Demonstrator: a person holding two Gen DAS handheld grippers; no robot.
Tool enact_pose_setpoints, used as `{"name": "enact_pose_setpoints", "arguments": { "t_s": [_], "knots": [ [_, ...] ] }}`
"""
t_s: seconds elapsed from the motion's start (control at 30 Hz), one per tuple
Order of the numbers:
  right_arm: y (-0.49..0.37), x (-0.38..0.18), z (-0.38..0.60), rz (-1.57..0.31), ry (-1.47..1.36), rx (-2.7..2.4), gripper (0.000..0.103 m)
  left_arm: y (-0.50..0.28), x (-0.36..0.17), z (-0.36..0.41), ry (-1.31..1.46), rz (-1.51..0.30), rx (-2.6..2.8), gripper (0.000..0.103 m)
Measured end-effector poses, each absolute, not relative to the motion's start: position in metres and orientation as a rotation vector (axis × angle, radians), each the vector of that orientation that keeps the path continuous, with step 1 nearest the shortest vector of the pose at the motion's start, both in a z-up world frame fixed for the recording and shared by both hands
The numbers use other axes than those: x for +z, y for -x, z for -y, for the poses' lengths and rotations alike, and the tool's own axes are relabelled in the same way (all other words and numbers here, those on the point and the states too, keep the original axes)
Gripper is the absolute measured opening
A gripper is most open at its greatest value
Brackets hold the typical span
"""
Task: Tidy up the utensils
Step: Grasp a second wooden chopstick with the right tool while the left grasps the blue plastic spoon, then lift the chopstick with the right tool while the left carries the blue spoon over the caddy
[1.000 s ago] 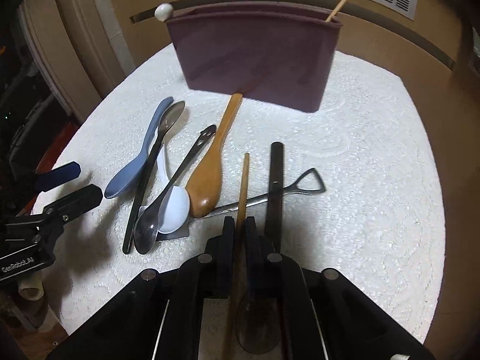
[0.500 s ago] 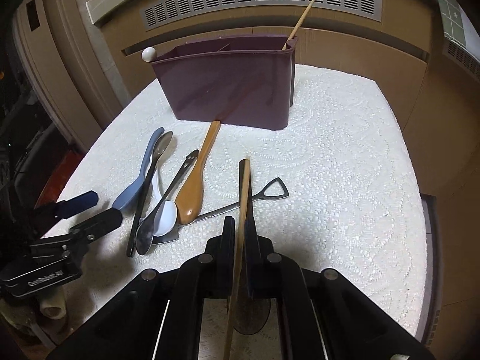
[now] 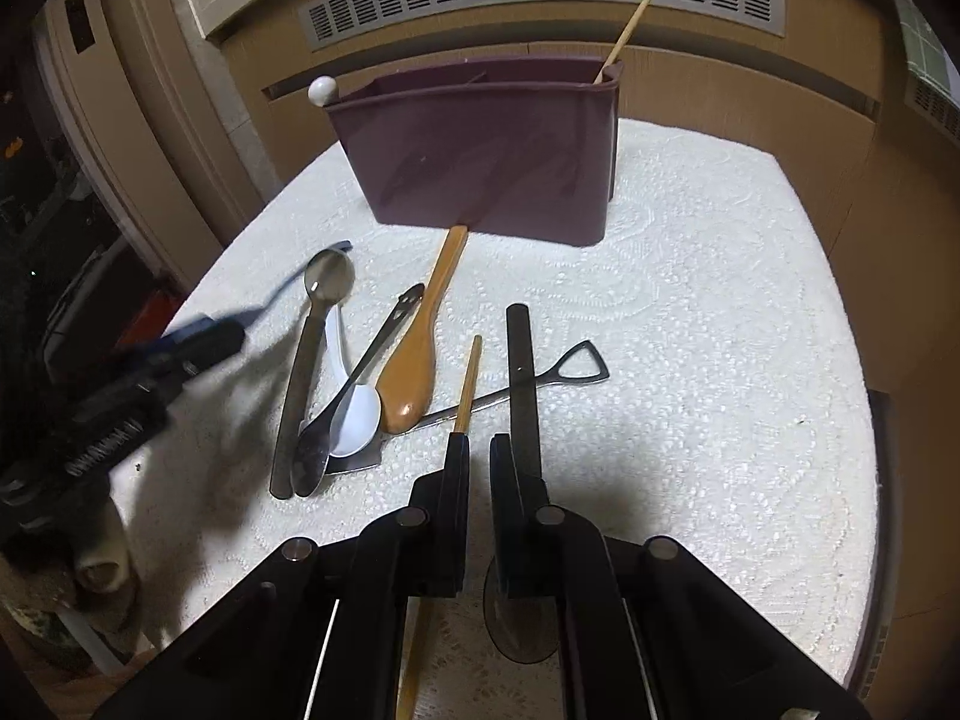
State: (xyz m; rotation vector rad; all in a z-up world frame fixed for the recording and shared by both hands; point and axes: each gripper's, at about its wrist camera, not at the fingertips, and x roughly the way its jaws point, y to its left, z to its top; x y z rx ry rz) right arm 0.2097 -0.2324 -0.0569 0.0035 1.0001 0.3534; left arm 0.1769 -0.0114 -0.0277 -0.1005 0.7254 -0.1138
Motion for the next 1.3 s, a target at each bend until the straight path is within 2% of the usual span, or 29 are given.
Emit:
{"name": "enact_pose_setpoints", "arguments": {
  "t_s": [0.07,0.17,0.23,0.27,0.3,0.37,0.7,1.3],
  "knots": [
    [-0.214,-0.064,0.225,-1.025,0.01,0.358,0.012,-0.175,-0.018,0.005,0.098,-0.697,-0.112,0.033],
    [-0.223,-0.074,0.211,-1.052,0.04,0.336,0.025,-0.174,-0.009,-0.002,0.099,-0.671,-0.114,0.033],
    [-0.225,-0.075,0.203,-1.036,0.077,0.32,0.025,-0.175,-0.006,-0.005,0.098,-0.661,-0.112,0.033],
    [-0.225,-0.076,0.198,-1.03,0.11,0.311,0.023,-0.176,-0.004,-0.006,0.099,-0.658,-0.112,0.033],
    [-0.225,-0.075,0.194,-1.023,0.137,0.299,0.009,-0.176,-0.003,-0.006,0.1,-0.656,-0.113,0.033],
    [-0.223,-0.074,0.192,-1.031,0.136,0.312,0.006,-0.175,0.0,-0.006,0.098,-0.65,-0.117,0.033],
    [-0.197,-0.029,0.214,-0.917,0.056,0.326,0.005,-0.161,0.02,-0.001,0.078,-0.601,-0.127,0.033],
    [-0.183,0.004,0.227,-0.845,-0.025,0.346,0.005,-0.142,0.039,0.004,0.065,-0.566,-0.169,0.032]
  ]
}}
